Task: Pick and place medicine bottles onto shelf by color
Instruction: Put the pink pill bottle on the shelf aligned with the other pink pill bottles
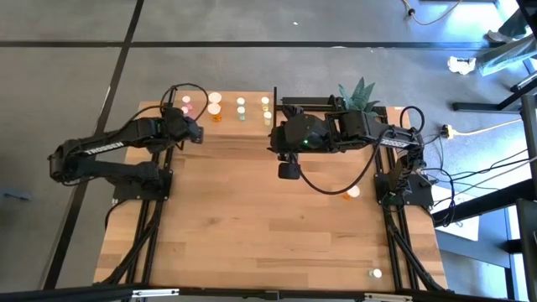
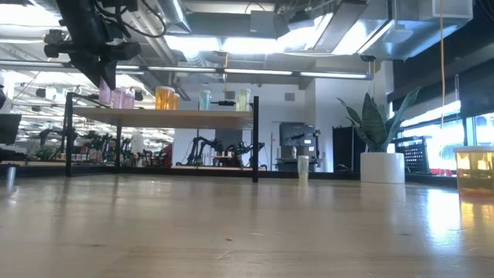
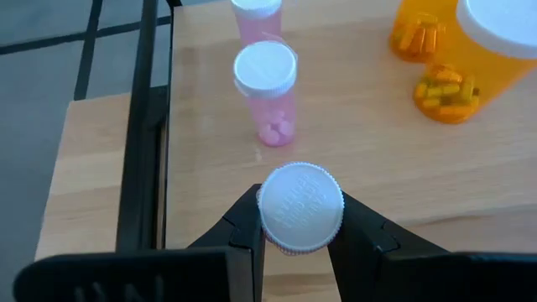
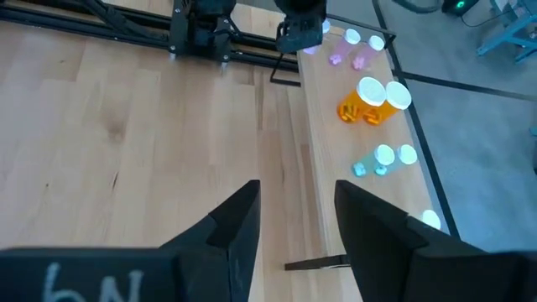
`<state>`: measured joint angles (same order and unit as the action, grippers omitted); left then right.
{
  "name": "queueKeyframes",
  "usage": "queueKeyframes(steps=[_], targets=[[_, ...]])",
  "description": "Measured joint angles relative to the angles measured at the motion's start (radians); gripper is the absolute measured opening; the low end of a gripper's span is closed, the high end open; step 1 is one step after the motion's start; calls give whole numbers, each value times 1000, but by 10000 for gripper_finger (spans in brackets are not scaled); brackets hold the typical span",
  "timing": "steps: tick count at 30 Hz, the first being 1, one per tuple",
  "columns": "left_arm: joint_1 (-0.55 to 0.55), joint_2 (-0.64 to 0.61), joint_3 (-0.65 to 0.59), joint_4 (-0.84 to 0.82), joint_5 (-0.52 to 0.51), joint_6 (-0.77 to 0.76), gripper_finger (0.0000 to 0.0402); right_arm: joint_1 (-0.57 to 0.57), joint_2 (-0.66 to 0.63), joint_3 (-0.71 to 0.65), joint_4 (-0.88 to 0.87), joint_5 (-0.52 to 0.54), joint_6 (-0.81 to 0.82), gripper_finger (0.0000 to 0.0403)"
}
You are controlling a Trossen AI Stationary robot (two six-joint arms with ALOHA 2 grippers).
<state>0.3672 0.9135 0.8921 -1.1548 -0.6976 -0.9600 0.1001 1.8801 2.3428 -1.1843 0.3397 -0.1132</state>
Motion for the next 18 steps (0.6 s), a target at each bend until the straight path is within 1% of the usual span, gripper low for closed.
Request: queueKeyframes(steps=[7,18], targets=[[2,4,0,-1,-22,-37,84,0,0,0,-1,0,0,156],[39,36,0,9,1,-61,84,0,0,0,-2,0,0,156]])
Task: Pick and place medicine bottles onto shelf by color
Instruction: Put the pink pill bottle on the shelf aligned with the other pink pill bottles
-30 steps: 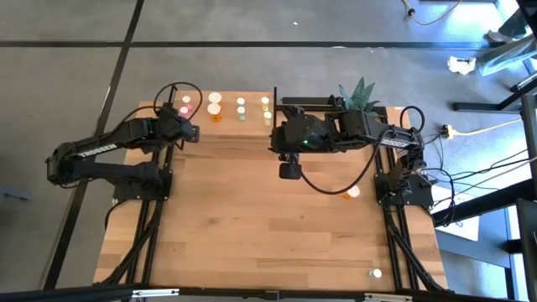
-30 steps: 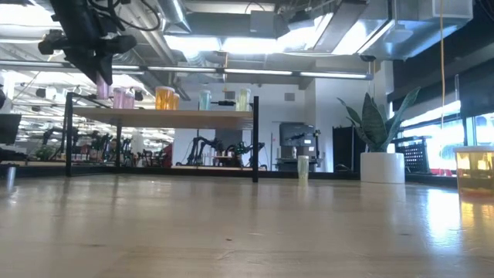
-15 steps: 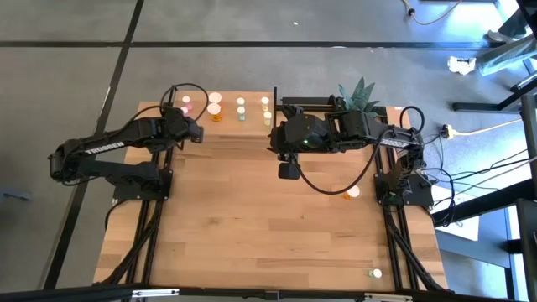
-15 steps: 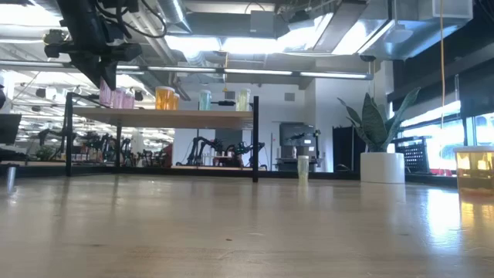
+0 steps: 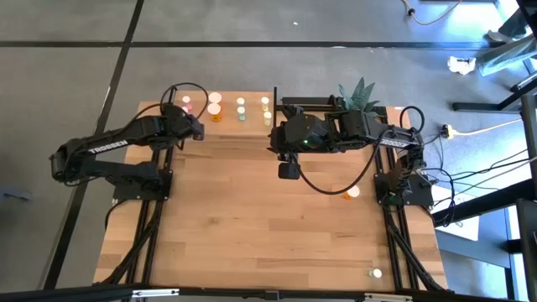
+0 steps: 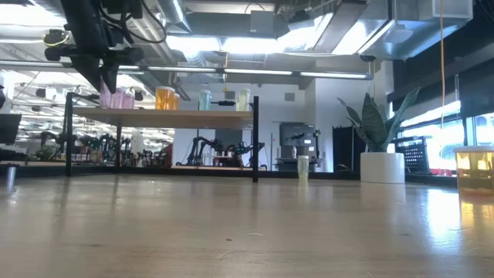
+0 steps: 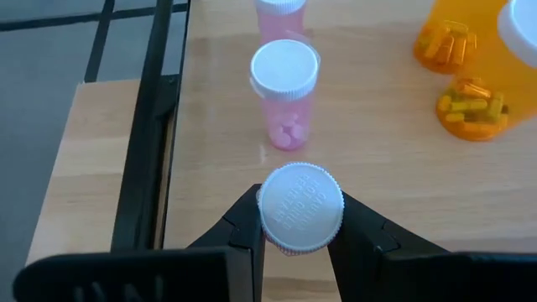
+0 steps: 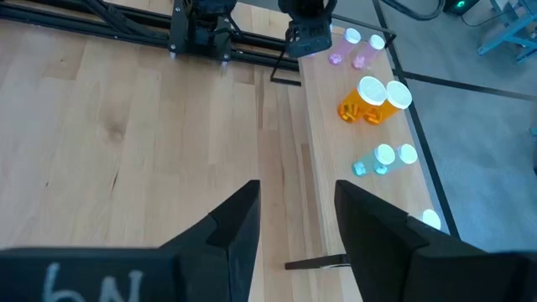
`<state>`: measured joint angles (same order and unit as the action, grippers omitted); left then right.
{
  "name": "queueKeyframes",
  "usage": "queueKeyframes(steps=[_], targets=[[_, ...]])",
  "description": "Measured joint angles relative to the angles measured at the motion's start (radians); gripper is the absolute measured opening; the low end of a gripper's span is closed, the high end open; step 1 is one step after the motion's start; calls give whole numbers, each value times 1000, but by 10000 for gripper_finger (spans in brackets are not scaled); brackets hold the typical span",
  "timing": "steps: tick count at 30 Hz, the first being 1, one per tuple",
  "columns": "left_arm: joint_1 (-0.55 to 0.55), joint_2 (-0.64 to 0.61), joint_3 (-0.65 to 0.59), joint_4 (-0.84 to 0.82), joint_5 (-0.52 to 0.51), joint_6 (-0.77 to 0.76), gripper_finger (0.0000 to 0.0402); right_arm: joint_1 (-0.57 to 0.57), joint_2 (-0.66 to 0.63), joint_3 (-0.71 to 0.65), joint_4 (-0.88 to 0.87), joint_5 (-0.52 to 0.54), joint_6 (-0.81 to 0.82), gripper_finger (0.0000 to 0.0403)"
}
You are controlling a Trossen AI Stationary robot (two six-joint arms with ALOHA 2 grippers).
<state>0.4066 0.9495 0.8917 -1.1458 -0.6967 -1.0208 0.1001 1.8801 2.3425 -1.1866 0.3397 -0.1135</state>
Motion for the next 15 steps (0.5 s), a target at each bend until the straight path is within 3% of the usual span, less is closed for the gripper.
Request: queueKeyframes(steps=[15], targets=[[0,7,0,2,7,2,96,0,0,0,-1,-1,0,156]])
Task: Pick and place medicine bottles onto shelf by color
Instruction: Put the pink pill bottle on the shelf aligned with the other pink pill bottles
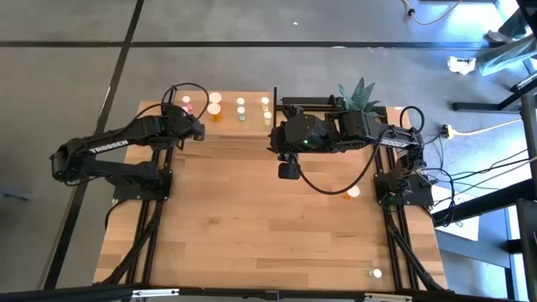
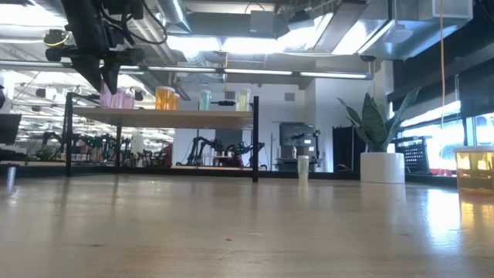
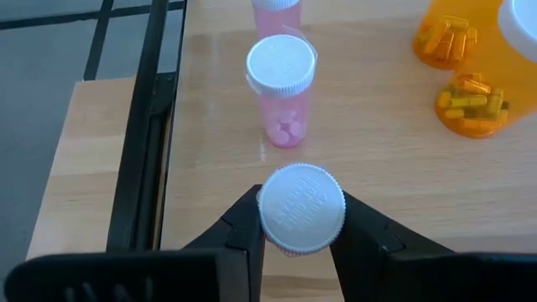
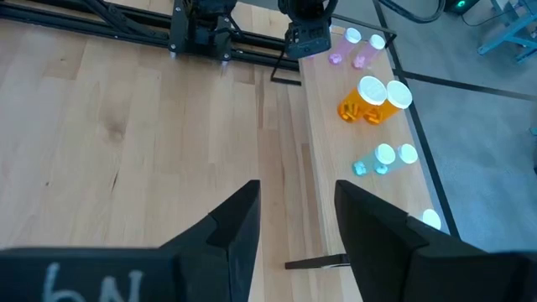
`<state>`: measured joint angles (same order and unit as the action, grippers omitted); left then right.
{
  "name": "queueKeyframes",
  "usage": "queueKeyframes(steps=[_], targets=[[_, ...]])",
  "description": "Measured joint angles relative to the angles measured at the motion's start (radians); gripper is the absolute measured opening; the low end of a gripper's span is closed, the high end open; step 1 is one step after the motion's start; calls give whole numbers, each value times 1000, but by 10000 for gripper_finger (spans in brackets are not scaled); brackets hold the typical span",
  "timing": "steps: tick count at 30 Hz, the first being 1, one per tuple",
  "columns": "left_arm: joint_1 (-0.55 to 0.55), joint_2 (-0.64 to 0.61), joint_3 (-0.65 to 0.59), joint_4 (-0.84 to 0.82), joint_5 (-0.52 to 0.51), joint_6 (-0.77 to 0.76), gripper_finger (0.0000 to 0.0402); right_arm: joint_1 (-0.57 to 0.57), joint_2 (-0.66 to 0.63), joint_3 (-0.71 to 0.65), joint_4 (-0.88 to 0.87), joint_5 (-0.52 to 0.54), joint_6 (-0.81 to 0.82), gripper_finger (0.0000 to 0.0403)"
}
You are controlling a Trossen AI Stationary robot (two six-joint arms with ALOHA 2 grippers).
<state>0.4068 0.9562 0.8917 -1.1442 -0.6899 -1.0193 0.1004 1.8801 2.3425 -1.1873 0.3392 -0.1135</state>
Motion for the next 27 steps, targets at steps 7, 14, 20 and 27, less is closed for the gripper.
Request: queueKeyframes(steps=[7,14,20,27], targets=[[0,0,0,0,0,10,116,0,0,0,0,0,0,156],[1,0,0,0,-7,17,129,0,0,0,0,0,0,156],[6,0,0,0,-3,28,130,0,0,0,0,0,0,156],[6,0,0,1,-7,42,123,0,0,0,0,0,0,156]])
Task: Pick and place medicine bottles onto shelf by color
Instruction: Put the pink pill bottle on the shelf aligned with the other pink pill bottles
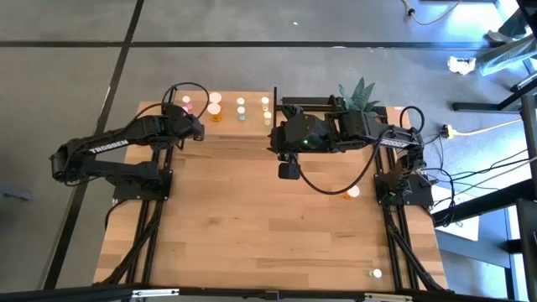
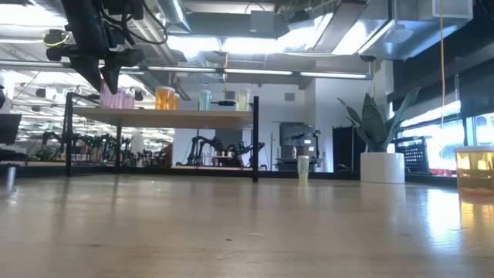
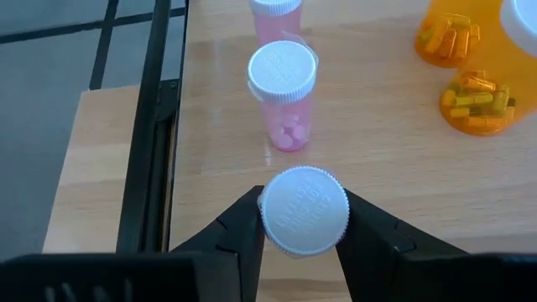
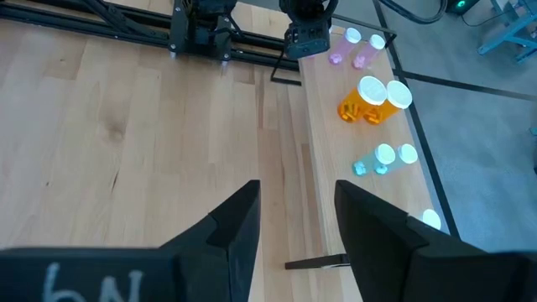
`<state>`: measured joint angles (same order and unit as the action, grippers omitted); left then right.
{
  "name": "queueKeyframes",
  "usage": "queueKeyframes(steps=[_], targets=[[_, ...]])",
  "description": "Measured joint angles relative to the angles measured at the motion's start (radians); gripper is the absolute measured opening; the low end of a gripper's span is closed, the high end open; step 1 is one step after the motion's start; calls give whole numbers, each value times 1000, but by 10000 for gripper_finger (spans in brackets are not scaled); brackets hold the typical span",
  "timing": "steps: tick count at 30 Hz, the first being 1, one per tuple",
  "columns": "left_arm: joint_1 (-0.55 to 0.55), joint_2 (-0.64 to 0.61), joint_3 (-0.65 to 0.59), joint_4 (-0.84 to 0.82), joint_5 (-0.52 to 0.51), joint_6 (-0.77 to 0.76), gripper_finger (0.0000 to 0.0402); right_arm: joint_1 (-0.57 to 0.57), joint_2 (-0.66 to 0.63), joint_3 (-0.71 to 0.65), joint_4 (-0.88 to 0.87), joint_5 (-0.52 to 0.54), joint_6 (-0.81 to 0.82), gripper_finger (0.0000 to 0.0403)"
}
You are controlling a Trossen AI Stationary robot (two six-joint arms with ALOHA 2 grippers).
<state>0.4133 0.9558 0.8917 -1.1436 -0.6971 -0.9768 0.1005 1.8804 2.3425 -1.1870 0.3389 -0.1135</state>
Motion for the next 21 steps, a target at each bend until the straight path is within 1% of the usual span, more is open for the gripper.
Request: queueKeyframes(steps=[12,21], targets=[[3,0,0,0,-2,-31,142,0,0,0,0,0,2,156],[8,0,0,0,-43,-33,143,0,0,0,0,0,2,156]])
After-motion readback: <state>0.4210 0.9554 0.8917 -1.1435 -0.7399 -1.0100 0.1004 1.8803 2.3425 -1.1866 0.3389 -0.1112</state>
